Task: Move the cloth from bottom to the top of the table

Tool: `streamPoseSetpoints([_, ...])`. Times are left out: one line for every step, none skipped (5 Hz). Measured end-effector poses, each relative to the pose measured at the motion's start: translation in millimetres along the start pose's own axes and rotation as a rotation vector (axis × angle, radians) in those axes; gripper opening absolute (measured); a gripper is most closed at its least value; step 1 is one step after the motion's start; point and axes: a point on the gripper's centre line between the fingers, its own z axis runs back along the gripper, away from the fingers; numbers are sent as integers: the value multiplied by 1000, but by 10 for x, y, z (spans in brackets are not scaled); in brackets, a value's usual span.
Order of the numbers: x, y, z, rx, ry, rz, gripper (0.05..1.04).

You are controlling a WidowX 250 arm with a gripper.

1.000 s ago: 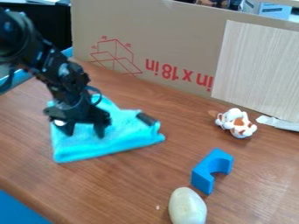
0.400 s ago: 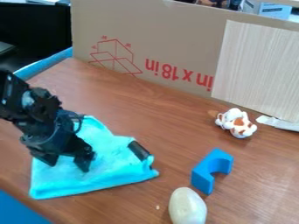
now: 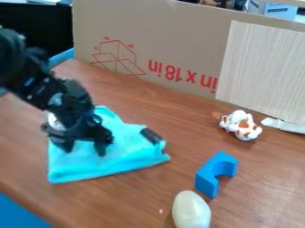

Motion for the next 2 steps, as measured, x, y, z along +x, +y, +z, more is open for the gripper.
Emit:
streamPoseSetpoints([199,-11,-118,26,6,32,1001])
streamPoseSetpoints([339,36,-101,25,60,70,999])
